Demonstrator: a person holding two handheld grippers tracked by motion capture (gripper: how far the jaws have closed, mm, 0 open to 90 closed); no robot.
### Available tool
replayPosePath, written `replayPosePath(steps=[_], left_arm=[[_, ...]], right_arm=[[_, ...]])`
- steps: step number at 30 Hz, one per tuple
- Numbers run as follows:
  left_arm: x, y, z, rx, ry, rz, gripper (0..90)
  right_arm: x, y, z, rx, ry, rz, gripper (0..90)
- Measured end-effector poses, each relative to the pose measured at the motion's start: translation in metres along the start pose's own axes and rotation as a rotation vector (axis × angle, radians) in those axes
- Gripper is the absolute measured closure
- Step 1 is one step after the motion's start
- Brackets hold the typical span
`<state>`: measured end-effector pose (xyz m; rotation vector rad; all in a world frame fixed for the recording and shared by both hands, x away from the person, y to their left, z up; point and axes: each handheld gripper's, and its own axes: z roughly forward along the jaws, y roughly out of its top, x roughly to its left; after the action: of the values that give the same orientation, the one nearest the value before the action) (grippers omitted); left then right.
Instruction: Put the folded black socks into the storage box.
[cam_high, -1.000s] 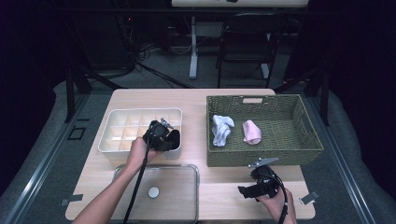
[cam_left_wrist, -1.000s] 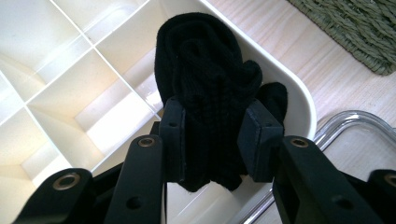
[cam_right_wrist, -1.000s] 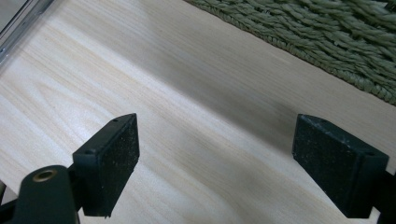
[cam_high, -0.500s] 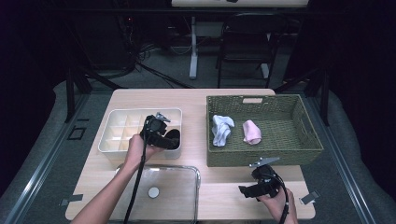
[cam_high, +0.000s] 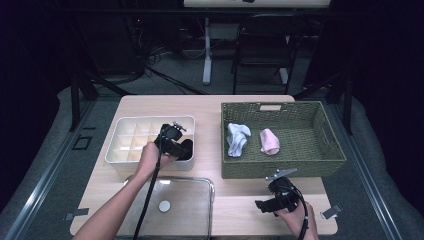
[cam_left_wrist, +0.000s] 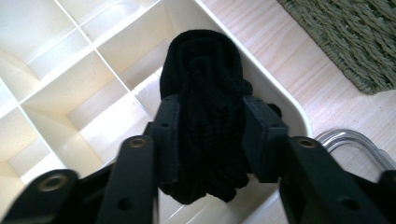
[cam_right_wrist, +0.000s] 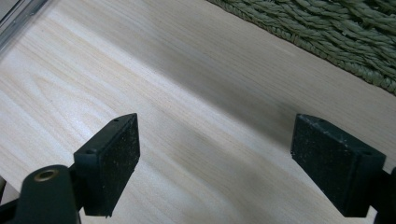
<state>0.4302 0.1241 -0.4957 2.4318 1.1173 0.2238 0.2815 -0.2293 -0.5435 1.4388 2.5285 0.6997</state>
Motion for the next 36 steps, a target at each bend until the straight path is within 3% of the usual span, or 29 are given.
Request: replayPosePath(steps=[4, 5, 7, 9, 11, 15, 21, 24, 26, 31, 33, 35, 36], left_arm=[[-0.002, 0.0, 0.005, 0.023, -0.011, -0.018, 65.6], [-0.002, 0.0, 0.007, 0.028, -0.017, -0.025, 66.1], [-0.004, 0.0, 0.009, 0.043, -0.011, -0.016, 66.8], [-0.008, 0.001, 0.012, 0.066, 0.011, 0.013, 67.5], [-0.009, 0.004, 0.014, 0.087, 0.014, 0.018, 67.9], [-0.004, 0.003, 0.018, 0.091, -0.022, 0.003, 68.7], [-0.001, 0.004, 0.024, 0.116, -0.048, -0.01, 69.5], [0.003, 0.003, 0.024, 0.111, -0.08, -0.038, 69.6], [0.004, 0.003, 0.023, 0.109, -0.097, -0.042, 69.2], [0.009, 0.0, 0.014, 0.058, -0.145, -0.03, 59.6], [0.008, 0.001, 0.007, 0.034, -0.13, -0.024, 52.8], [0.008, 0.002, -0.001, 0.013, -0.075, -0.025, 42.2], [0.009, 0.002, -0.008, -0.006, -0.08, -0.028, 41.8]], right_arm=[[0.002, 0.0, 0.003, -0.005, 0.002, 0.014, 15.3], [0.001, 0.001, 0.002, 0.019, 0.007, -0.008, 15.4], [0.003, 0.0, 0.005, -0.01, 0.007, 0.004, 15.4], [0.003, 0.001, 0.002, 0.015, 0.007, -0.013, 15.4], [0.003, 0.001, 0.001, 0.005, 0.007, -0.009, 15.4], [0.002, 0.0, -0.002, -0.011, 0.008, 0.008, 15.4], [0.003, 0.001, -0.004, 0.001, -0.003, -0.013, 15.4], [0.002, 0.001, -0.005, -0.02, 0.006, 0.005, 15.4], [0.001, 0.001, -0.007, -0.004, -0.011, -0.008, 15.4], [-0.001, 0.0, -0.009, -0.01, -0.003, -0.001, 15.4], [-0.002, 0.0, -0.008, -0.014, 0.001, 0.004, 15.5], [-0.001, 0.0, -0.007, -0.017, 0.008, 0.015, 15.5], [-0.001, 0.0, -0.007, -0.02, 0.011, 0.018, 15.5]])
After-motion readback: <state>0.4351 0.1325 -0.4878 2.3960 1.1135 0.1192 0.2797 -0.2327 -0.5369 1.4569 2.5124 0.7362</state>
